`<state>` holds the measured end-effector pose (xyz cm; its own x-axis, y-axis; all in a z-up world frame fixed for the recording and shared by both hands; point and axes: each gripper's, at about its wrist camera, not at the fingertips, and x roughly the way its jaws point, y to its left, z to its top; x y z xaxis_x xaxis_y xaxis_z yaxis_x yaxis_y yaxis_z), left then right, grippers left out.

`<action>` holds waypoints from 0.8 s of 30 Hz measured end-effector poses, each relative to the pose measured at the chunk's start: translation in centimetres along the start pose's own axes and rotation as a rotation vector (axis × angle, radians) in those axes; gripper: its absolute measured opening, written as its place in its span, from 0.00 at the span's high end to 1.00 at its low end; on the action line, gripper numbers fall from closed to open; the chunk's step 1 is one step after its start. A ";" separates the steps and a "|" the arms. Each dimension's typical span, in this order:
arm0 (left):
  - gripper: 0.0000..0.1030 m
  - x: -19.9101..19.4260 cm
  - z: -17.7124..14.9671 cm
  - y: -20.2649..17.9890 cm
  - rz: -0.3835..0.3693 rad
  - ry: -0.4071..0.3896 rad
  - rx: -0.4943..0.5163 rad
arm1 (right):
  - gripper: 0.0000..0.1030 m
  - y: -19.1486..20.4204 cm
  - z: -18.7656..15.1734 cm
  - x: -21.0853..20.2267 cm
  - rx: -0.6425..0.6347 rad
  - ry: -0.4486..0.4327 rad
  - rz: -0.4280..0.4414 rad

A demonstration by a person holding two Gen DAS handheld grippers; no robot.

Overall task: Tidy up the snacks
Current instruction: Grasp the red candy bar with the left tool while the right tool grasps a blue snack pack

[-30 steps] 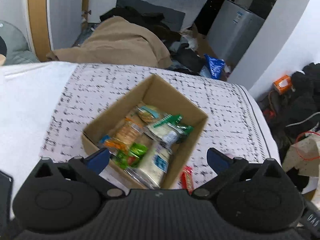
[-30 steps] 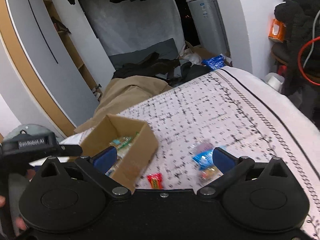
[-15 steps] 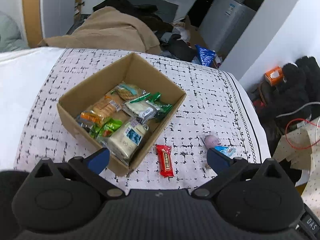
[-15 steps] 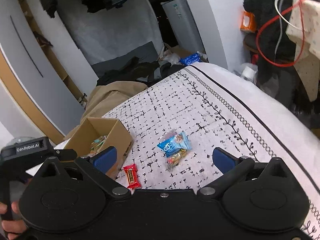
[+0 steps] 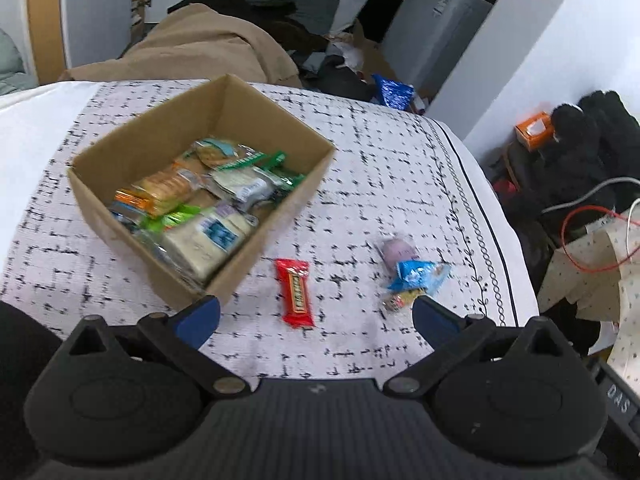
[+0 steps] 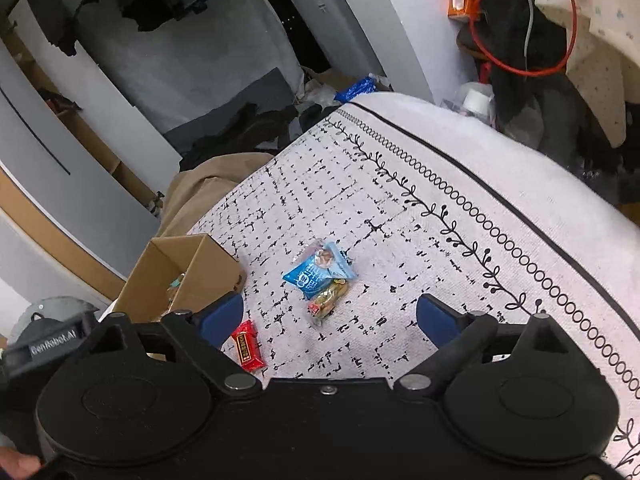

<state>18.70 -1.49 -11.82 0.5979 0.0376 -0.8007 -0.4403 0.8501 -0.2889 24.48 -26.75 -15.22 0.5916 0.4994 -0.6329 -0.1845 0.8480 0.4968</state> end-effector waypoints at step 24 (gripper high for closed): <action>0.36 7.5 -2.3 -1.6 0.037 0.036 -0.027 | 0.34 -1.8 1.3 6.7 0.177 0.084 0.143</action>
<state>22.29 -3.76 -18.57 0.5568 0.0499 -0.8292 -0.4800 0.8340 -0.2721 29.81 -25.16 -19.63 0.5009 0.6314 -0.5920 -0.1165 0.7270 0.6767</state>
